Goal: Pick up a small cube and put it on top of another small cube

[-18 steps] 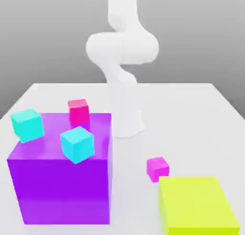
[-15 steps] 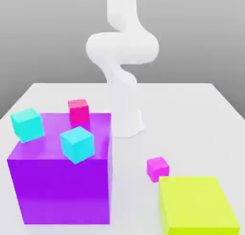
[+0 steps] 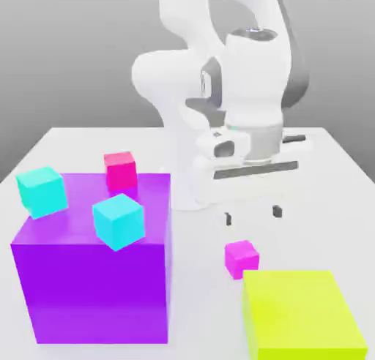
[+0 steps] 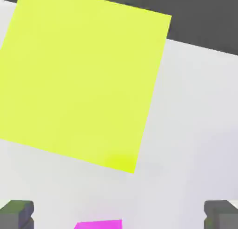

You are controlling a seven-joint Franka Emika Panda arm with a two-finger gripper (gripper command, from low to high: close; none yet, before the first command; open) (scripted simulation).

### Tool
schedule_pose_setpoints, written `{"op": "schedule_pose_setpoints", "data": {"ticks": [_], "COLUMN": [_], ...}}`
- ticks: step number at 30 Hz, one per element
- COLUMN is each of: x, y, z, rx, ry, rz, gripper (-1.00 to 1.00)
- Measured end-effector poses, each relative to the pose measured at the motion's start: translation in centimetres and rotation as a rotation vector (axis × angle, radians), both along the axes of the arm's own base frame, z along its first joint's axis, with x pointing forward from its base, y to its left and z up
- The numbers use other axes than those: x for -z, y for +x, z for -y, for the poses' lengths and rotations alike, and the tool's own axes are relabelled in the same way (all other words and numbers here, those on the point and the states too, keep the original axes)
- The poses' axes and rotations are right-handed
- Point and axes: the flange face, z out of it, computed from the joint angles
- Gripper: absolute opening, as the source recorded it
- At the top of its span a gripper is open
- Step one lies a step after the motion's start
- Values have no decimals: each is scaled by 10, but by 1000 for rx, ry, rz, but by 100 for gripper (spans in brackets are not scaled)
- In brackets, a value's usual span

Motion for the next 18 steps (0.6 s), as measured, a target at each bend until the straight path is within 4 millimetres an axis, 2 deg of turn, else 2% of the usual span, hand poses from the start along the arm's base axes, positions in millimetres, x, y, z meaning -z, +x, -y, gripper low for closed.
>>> {"op": "schedule_pose_setpoints", "data": {"ticks": [2, 7, 8, 14, 18], "x": [26, 66, 73, 77, 58], "y": [-10, -15, -16, -16, -14], "z": [-1, -1, -1, -1, -2], "rx": [-13, -15, -15, -16, -16], "ry": [-6, -8, -10, -11, -7], "rz": [-27, -36, -35, -34, -36], "gripper": [0, 0, -100, -100, -100]}}
